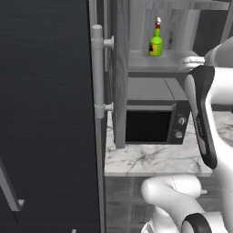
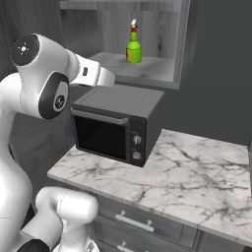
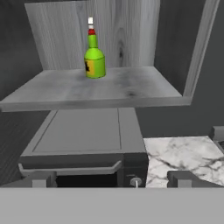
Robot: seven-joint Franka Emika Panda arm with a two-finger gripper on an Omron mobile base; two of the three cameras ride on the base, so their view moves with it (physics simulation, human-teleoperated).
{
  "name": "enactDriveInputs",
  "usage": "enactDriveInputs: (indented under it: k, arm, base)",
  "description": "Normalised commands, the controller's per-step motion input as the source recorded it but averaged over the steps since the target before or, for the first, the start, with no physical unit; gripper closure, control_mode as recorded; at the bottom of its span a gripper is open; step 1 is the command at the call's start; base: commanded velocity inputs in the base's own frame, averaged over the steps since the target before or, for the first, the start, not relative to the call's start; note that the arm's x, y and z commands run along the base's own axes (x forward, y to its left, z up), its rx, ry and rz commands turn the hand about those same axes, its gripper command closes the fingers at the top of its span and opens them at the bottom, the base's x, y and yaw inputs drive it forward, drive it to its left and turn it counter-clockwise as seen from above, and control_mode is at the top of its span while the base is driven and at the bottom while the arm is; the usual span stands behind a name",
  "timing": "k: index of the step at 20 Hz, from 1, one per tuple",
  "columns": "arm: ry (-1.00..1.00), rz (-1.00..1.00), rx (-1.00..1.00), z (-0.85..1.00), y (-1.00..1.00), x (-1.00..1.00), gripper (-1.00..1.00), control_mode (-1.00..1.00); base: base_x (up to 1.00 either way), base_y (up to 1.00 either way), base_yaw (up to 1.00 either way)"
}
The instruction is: Move the cutting board and knife to the sink. Then move spray from the cabinet to the counter.
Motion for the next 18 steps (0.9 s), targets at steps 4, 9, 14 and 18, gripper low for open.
enactDriveInputs:
  k: [4,9,14,18]
  arm:
    - [-0.01,0.04,0.0,0.42,0.02,0.02,-1.0,-1.0]
    - [-0.06,0.07,0.0,0.18,0.03,0.13,-1.0,-1.0]
    - [-0.08,0.1,0.0,0.08,0.08,0.27,-1.0,-1.0]
    - [-0.05,0.11,-0.04,0.02,0.11,0.28,-1.0,-1.0]
  base:
    - [0.0,0.0,0.0]
    - [0.0,0.0,0.0]
    - [0.0,0.0,0.0]
    - [0.0,0.0,0.0]
